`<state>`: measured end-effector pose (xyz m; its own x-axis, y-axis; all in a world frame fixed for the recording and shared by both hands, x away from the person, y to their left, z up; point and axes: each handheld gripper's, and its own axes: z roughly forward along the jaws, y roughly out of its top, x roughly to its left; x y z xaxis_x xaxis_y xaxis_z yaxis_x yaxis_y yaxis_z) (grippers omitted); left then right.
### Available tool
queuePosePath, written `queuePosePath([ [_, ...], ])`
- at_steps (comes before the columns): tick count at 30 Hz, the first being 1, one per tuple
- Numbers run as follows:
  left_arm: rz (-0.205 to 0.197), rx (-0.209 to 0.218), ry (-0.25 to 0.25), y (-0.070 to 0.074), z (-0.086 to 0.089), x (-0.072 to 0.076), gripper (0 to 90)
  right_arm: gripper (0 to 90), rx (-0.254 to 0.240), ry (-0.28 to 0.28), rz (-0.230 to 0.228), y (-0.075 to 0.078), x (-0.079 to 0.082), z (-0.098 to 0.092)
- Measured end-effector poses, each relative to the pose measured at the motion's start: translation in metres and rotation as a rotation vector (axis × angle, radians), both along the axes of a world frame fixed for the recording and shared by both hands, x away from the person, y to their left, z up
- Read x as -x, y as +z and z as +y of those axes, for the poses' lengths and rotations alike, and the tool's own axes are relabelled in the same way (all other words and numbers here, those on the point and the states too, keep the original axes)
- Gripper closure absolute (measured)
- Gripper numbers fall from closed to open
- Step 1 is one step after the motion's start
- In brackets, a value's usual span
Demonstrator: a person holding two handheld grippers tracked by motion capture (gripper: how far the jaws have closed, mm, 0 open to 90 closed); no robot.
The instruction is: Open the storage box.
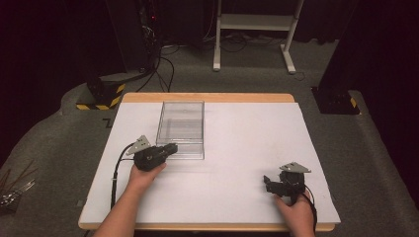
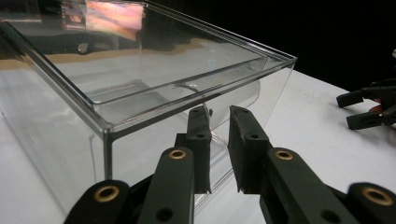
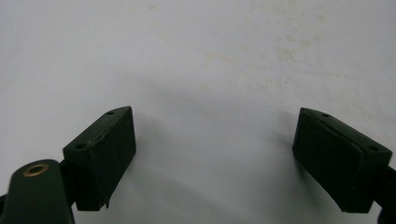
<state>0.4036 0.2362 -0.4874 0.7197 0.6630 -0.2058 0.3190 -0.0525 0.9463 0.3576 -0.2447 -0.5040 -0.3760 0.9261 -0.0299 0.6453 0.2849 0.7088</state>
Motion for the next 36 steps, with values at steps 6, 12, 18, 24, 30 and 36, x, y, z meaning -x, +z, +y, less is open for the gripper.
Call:
queuePosePath([
  [6,-0.001,-0.006,-0.005,0.001,0.001,0.001,80.3,13.6,-0.001,-0.001,0.001,0.0,0.0,0.0],
  [12,-0.004,-0.008,-0.014,0.002,0.001,0.004,81.0,13.6,-0.002,-0.001,0.001,0.0,0.0,0.0],
  [18,-0.003,-0.003,-0.023,0.001,0.003,0.008,81.4,13.7,-0.002,-0.001,0.001,0.0,0.0,0.0],
  [24,-0.004,0.005,-0.03,0.0,0.004,0.014,81.8,13.6,-0.002,-0.001,0.001,0.0,0.0,0.0],
  [30,-0.007,0.017,-0.036,-0.001,0.004,0.022,82.1,13.7,-0.001,-0.001,0.001,0.0,0.0,0.0],
  [36,-0.006,0.025,-0.041,-0.002,0.004,0.03,82.3,13.7,-0.002,-0.001,0.001,0.0,0.0,0.0],
])
